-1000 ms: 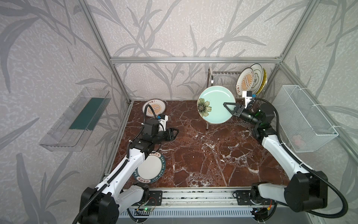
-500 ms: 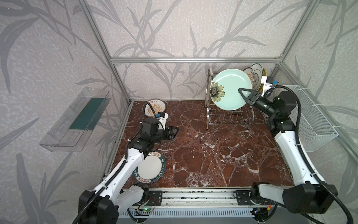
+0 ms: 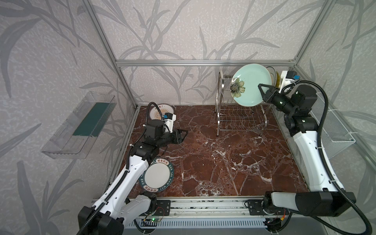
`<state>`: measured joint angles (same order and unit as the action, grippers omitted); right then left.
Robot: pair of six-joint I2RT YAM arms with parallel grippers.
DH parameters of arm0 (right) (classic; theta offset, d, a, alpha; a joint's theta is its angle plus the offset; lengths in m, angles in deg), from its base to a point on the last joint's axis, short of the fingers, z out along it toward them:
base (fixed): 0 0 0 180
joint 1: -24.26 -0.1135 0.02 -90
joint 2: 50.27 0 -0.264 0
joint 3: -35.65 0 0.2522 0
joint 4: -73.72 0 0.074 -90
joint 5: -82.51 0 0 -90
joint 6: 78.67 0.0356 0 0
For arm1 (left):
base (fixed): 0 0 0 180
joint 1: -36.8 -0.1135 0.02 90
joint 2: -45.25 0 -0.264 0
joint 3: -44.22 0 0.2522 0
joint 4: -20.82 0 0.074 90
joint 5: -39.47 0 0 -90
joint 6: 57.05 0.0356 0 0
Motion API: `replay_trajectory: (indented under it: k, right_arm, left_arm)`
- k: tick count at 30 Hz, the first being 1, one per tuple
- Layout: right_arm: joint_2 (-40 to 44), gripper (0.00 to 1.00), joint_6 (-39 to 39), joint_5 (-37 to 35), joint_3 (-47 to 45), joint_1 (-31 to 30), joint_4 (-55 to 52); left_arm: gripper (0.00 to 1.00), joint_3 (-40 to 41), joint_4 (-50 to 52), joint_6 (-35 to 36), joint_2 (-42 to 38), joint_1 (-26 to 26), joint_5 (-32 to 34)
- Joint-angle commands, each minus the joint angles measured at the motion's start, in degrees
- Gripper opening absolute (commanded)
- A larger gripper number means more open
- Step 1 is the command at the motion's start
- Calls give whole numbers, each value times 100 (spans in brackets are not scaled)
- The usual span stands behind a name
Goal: Load plates into a dish rack
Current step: Place the plate on the dish rack.
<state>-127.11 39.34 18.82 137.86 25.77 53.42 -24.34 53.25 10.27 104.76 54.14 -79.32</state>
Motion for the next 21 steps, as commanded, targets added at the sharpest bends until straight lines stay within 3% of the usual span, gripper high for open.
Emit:
replay_trajectory:
  k: [1, 11, 21]
  right_arm:
    - [-119, 0, -310, -504, 605, 33, 363]
    - [-661, 0, -984, -1150, 1371, -10, -94]
    - [-1137, 0, -1828, -2086, 2162, -450, -667]
  left_arm:
    - [50, -308, 322, 240, -127, -20, -157]
    - [50, -368, 443, 413, -251, -20, -176]
    - [50, -227, 343, 483, -301, -20, -192]
